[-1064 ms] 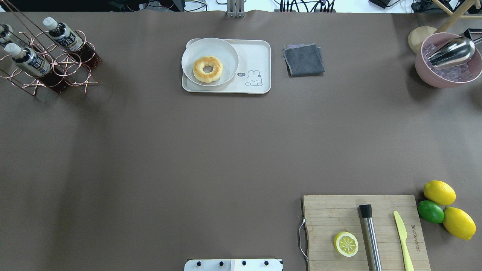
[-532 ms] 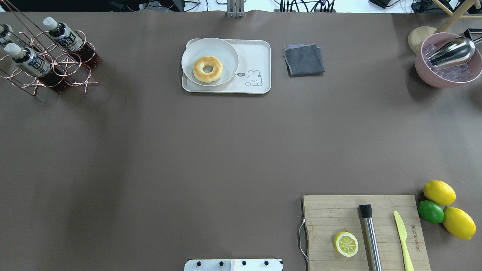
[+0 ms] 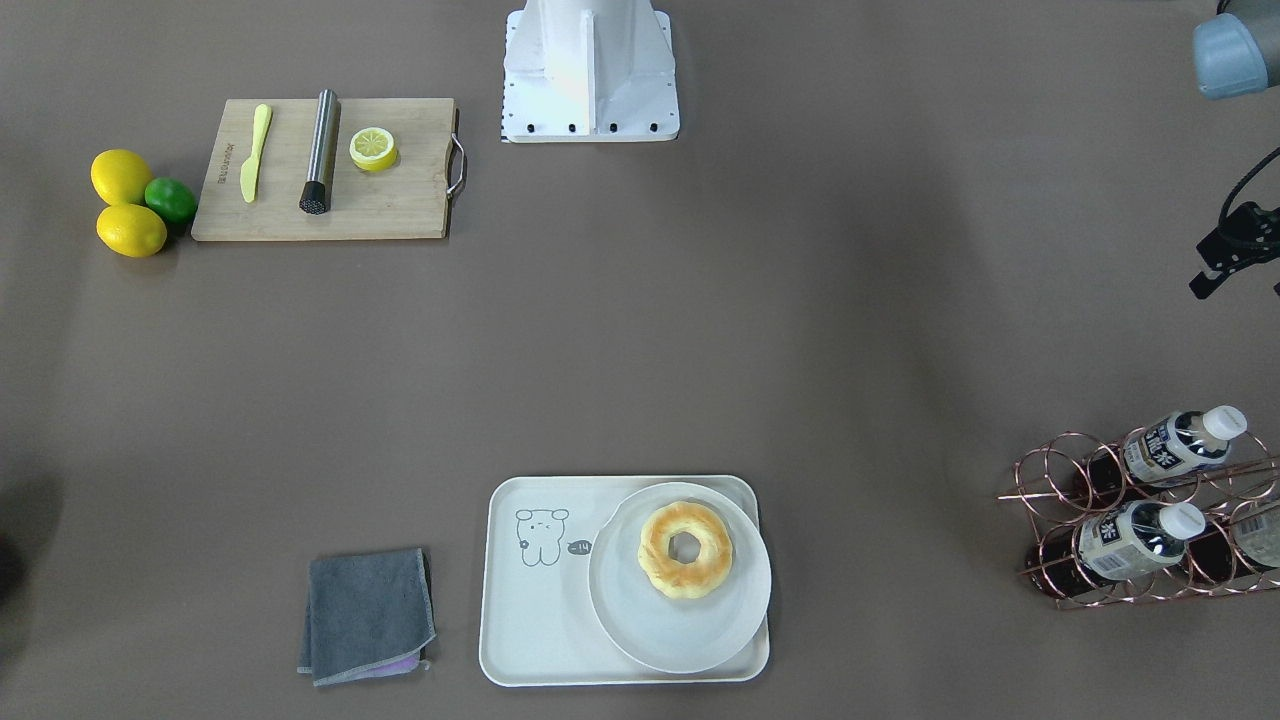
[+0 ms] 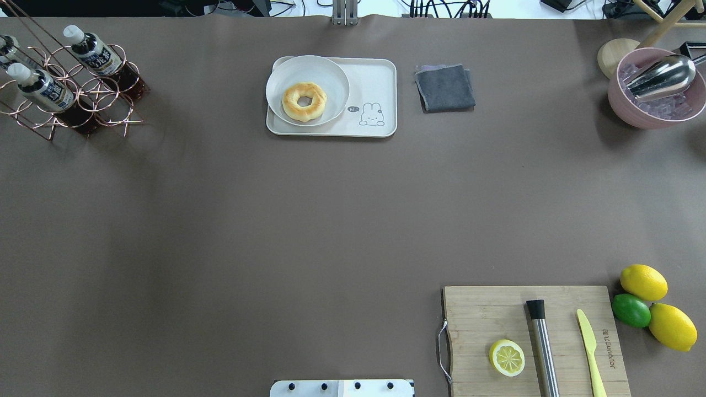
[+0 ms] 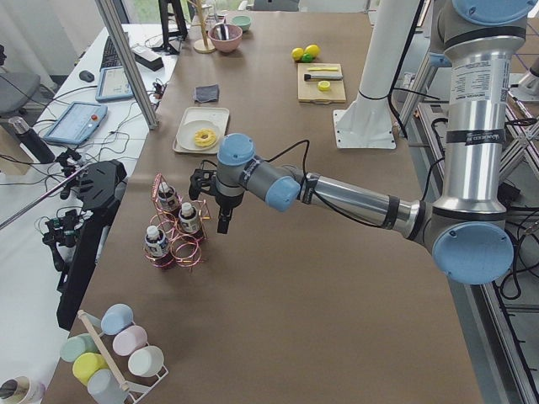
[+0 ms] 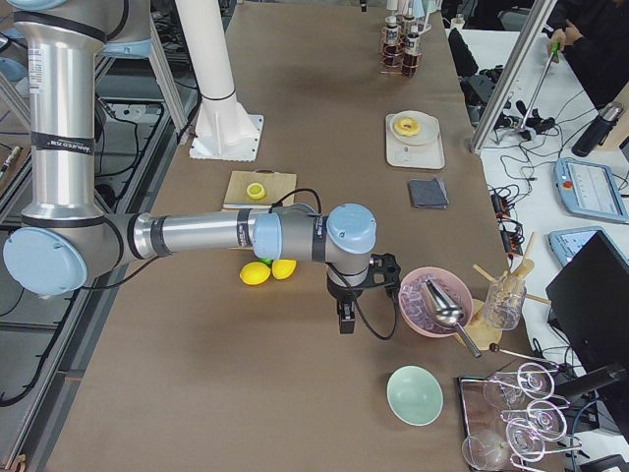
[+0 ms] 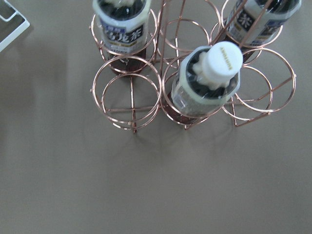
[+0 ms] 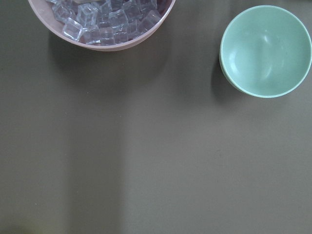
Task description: Place tea on tray
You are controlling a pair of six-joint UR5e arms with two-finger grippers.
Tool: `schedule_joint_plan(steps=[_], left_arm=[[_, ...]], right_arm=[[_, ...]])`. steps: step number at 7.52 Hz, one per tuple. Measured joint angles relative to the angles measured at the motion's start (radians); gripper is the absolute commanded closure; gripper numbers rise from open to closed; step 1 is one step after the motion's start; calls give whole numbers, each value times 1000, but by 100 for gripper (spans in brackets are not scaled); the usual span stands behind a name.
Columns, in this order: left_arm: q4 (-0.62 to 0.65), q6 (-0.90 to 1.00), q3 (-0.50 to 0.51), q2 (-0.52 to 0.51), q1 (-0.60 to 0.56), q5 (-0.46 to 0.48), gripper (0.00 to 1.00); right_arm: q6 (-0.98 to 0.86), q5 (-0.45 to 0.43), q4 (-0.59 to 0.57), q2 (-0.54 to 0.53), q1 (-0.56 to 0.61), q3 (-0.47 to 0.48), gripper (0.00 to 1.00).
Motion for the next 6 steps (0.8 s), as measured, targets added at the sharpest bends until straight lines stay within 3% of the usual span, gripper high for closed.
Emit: schedule_joint_plan(steps=[3,6], left_arm=[[-13,-4,100,-142,51,53,2],[-90,5,161,-191,62,52,2]], right_arm=[[9,6,-1,-11,0,3,0],[16,7,-2,-13,3,7,0]])
